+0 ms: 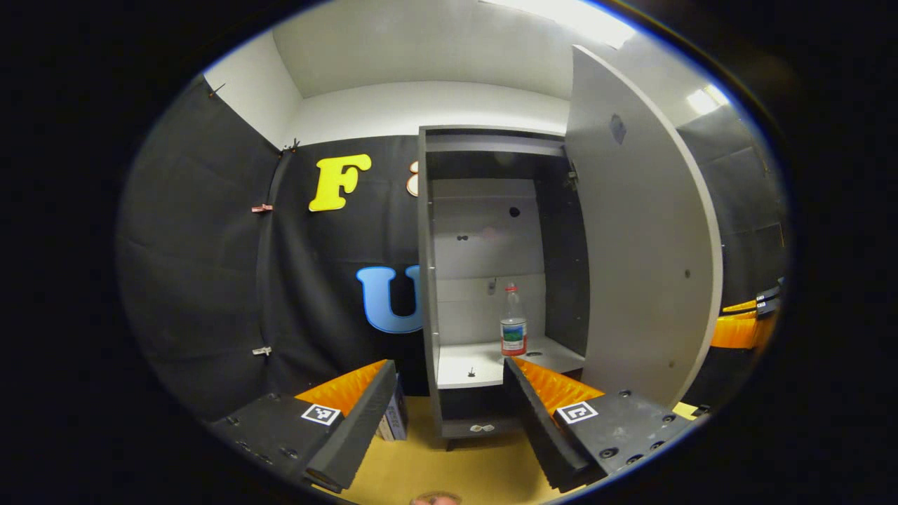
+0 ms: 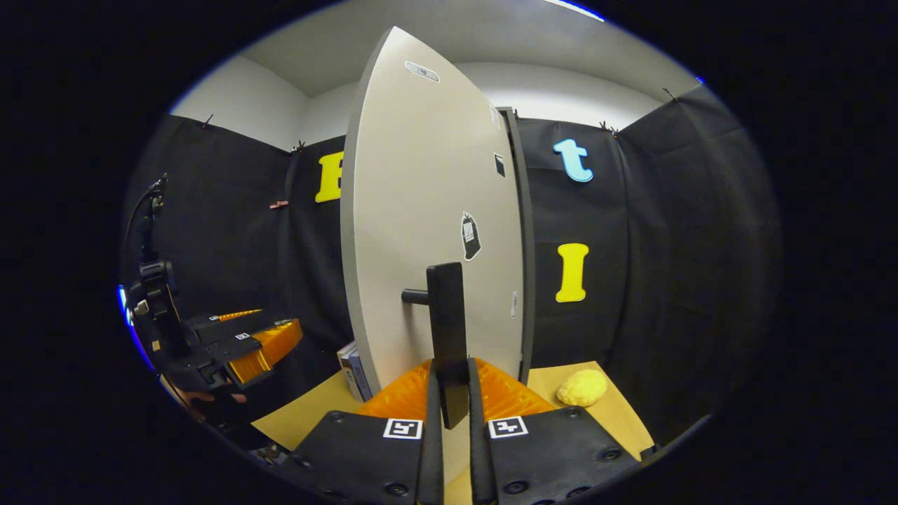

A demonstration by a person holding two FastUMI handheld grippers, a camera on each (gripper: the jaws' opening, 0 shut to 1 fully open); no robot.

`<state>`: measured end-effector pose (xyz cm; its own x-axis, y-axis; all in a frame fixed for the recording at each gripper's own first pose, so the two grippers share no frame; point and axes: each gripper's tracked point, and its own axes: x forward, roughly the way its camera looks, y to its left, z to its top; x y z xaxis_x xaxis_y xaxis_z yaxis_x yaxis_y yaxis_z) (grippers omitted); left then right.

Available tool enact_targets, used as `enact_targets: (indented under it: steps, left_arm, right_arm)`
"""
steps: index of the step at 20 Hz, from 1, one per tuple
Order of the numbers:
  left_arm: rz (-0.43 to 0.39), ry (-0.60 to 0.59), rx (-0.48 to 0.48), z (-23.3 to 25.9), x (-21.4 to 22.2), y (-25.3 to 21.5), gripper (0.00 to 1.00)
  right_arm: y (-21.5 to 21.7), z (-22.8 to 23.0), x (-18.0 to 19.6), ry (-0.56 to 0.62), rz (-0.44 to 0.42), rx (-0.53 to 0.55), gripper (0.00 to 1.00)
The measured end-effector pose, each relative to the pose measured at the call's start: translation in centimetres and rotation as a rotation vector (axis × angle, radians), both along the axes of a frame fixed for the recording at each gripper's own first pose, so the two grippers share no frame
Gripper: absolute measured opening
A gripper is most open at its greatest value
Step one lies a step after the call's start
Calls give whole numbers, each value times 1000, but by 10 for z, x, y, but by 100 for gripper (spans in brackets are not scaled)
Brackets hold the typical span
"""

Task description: Open the cabinet door with the right hand, grasp the bottle in the cabinet with the left hand and place it on the coaster, then close the cabinet door with the right hand.

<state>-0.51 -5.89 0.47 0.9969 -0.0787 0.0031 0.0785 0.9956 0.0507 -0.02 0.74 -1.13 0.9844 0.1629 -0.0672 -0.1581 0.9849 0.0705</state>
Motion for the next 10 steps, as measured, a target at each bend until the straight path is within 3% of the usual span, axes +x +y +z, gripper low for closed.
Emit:
enact_targets:
  steps: [6, 10]
  left_arm:
    - [-36, -4, 11, 4, 11, -27, 96]
    - [-45, -3, 12, 4, 20, -41, 96]
  right_arm:
    - [-65, 1, -6, 5, -101, 32, 19]
    - [-119, -4, -21, -11, -146, 5, 14]
